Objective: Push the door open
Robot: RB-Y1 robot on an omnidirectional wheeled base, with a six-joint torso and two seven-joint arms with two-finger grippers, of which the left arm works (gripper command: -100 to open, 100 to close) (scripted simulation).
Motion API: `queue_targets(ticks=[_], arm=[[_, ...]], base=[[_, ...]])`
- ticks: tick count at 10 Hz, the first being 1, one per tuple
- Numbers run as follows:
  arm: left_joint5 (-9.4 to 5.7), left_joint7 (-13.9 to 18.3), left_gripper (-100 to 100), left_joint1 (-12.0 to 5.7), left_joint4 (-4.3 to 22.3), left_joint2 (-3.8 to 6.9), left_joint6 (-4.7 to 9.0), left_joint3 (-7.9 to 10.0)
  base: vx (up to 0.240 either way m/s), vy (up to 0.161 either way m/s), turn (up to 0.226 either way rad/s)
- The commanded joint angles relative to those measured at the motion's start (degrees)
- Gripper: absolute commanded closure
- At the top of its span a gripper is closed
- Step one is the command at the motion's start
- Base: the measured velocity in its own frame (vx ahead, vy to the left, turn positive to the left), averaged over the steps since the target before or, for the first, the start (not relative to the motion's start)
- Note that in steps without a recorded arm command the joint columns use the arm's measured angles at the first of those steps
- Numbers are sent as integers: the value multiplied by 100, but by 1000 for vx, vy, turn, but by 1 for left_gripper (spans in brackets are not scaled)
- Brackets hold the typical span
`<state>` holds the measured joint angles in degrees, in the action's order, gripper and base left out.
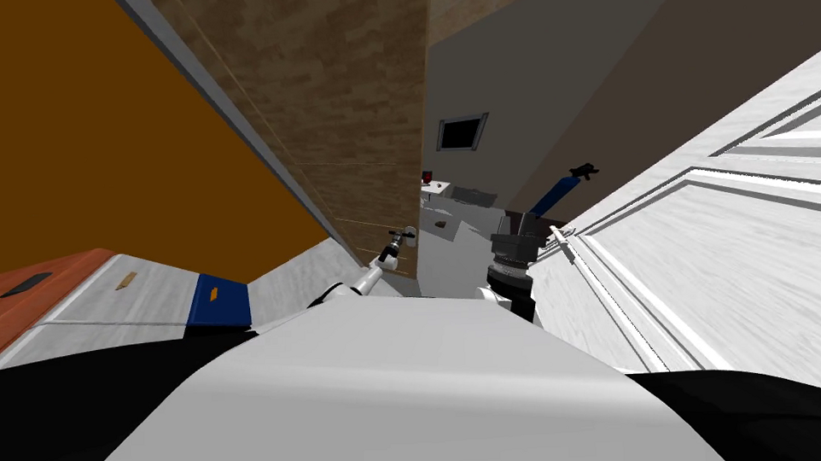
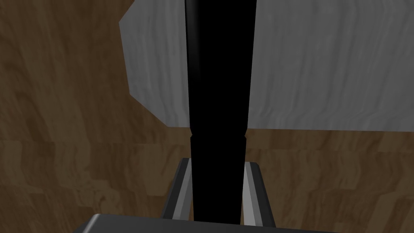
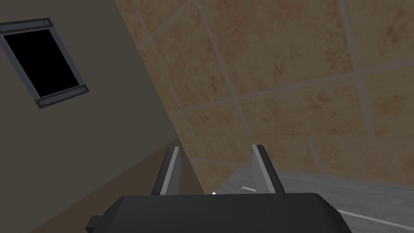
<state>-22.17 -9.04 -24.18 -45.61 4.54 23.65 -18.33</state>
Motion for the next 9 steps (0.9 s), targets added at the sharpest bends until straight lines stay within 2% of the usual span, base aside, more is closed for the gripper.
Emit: queue_targets(ticks=[1, 4, 9], arm=[[-12, -7, 100, -80, 136, 52, 106, 177], [-20, -55, 100, -106, 215, 52, 116, 430], [-31, -117, 100, -139, 318, 26, 130, 756]], base=[[77, -95, 67], [135, -160, 78], [140, -173, 78]])
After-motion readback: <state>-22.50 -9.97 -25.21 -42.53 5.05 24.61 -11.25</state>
